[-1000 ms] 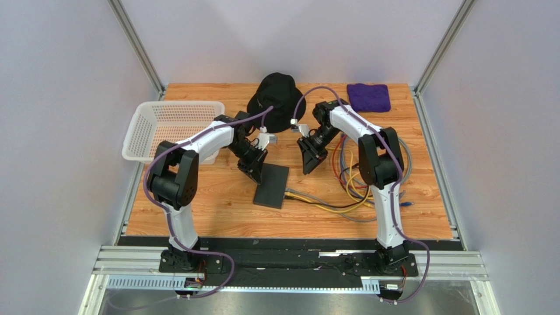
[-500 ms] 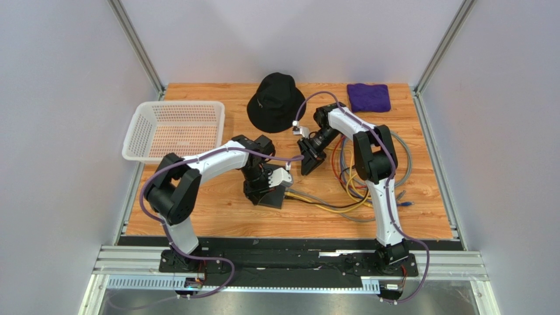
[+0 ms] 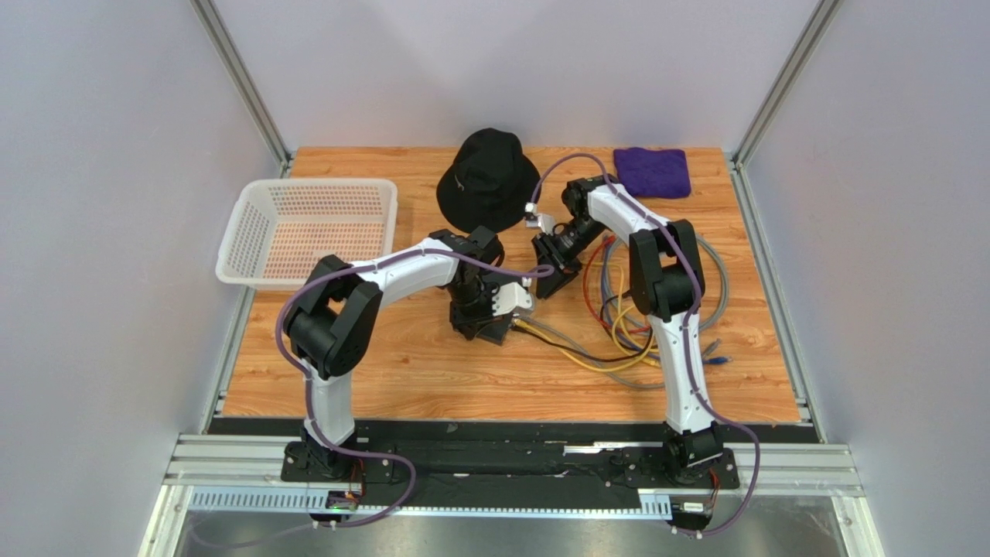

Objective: Pull the plug from the switch port

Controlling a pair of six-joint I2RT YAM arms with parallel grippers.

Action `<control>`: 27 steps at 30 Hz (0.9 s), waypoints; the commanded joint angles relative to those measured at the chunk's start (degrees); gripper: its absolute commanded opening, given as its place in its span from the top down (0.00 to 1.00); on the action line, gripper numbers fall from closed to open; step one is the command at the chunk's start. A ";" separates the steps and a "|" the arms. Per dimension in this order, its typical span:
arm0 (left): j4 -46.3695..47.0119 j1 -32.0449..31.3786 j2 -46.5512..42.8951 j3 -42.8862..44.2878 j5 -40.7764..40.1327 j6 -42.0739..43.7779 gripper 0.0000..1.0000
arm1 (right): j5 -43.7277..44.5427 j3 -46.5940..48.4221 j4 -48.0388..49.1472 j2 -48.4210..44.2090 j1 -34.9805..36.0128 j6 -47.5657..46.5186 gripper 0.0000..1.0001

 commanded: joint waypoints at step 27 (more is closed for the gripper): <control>3.07 11.45 2.80 13.55 7.79 -39.95 0.31 | -11.55 -4.55 1.11 2.52 -1.45 1.51 0.42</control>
